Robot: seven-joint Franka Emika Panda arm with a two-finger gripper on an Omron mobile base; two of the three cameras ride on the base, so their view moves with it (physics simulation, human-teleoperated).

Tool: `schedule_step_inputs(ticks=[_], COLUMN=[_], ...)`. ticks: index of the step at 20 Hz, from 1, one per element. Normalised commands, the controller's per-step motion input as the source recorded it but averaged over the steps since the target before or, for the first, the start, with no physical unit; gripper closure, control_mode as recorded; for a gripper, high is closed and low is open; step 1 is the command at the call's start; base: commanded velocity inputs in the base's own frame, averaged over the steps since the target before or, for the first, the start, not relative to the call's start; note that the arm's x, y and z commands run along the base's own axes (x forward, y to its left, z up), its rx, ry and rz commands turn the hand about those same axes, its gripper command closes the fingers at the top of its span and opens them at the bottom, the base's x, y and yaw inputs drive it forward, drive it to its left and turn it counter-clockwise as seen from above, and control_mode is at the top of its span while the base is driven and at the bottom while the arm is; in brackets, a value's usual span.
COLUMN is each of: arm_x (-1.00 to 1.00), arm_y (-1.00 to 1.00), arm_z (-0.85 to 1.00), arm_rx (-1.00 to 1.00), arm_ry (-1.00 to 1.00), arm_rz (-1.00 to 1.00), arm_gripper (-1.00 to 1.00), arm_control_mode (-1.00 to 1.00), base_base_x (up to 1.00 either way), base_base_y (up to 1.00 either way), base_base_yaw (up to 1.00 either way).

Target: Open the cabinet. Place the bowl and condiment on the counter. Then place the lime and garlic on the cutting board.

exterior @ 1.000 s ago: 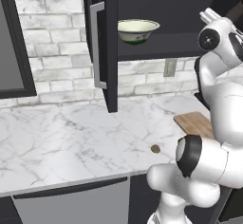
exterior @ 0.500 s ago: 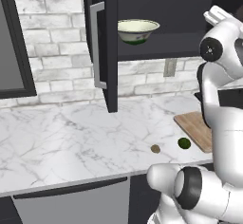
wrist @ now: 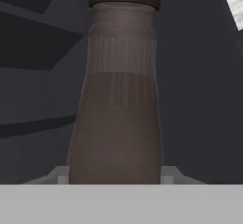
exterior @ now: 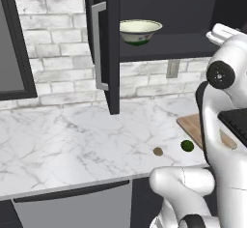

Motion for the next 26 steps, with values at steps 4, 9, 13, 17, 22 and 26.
schedule_step_inputs(ticks=[4, 9, 13, 17, 22, 26], arm_x=[-0.57, -0.40, -0.33, -0.09, 0.00, 0.00], arm_y=[0.30, 0.29, 0.26, 0.11, 0.00, 0.00], arm_z=[-0.13, -0.25, -0.33, -0.46, -0.45, -0.45], arm_rx=[-0.03, -0.03, -0.01, 0.00, 0.00, 0.00], arm_ry=[0.14, 0.17, 0.15, 0.10, 0.08, 0.05], arm_rz=[0.00, 0.00, 0.00, 0.00, 0.00, 0.00], arm_gripper=[1.00, 1.00, 1.00, 1.00, 1.00, 1.00], arm_control_mode=[-1.00, -1.00, -1.00, -1.00, -1.00, -1.00], base_base_x=[0.00, 0.00, 0.00, 0.00, 0.00, 0.00], base_base_y=[0.00, 0.00, 0.00, 0.00, 0.00, 0.00], base_base_yaw=[0.00, 0.00, 0.00, 0.00, 0.00, 0.00])
